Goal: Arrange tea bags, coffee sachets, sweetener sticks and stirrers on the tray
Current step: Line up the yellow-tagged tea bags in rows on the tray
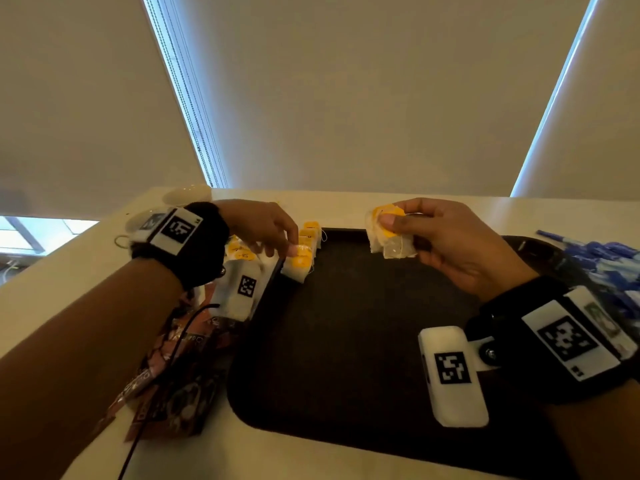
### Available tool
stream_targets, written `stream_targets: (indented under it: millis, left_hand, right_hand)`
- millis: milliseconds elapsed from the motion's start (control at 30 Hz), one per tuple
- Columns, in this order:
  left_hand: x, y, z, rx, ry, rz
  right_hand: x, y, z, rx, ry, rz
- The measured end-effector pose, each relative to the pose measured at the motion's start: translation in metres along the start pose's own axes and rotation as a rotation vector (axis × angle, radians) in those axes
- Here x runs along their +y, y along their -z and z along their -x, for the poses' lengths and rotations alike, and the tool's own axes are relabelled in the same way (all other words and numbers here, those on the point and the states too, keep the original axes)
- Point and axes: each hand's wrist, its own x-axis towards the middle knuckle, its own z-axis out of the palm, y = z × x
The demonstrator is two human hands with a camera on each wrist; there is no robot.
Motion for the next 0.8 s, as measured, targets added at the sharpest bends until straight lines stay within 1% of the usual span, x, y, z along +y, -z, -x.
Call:
stream_targets:
  millis: [100, 300, 467, 533, 600, 633, 700, 767, 800]
  left_hand:
    - [-0.007, -0.002, -0.012, 0.055, 0.022, 0.032]
    - [-0.013, -0.01, -0.029, 0.173, 0.008, 0.023]
    - [-0.012, -0.012, -0.035, 0.258, 0.036, 0.025]
    - [-0.008, -0.008, -0.03, 0.352, 0.008, 0.043]
    - [0.002, 0.001, -0.016, 0.472, -0.068, 0.064]
    - [0.01, 0.007, -0.005, 0.499, -0.123, 0.111]
    - [0.03, 0.013, 0.019, 0.47, -0.242, 0.246]
    - [0.049, 0.011, 0.04, 0.365, -0.331, 0.343]
    - [0.057, 0.006, 0.047, 0.304, -0.364, 0.357]
  right_hand:
    - [-0.001, 0.001, -0.001, 0.002, 0.003, -0.002]
    - [0.0, 0.002, -0.003, -0.01, -0.002, -0.009]
    - [0.002, 0.002, -0.004, -0.028, -0.001, 0.003]
    - [0.003, 0.002, -0.005, -0.037, 0.001, 0.017]
    - [0.004, 0.002, -0.005, -0.043, 0.006, 0.032]
    - [0.004, 0.003, -0.005, -0.043, 0.011, 0.043]
    - [0.005, 0.002, -0.005, -0.044, 0.017, 0.053]
    - [0.006, 0.0, -0.005, -0.045, 0.025, 0.039]
    - [0.006, -0.001, -0.004, -0.04, 0.03, 0.033]
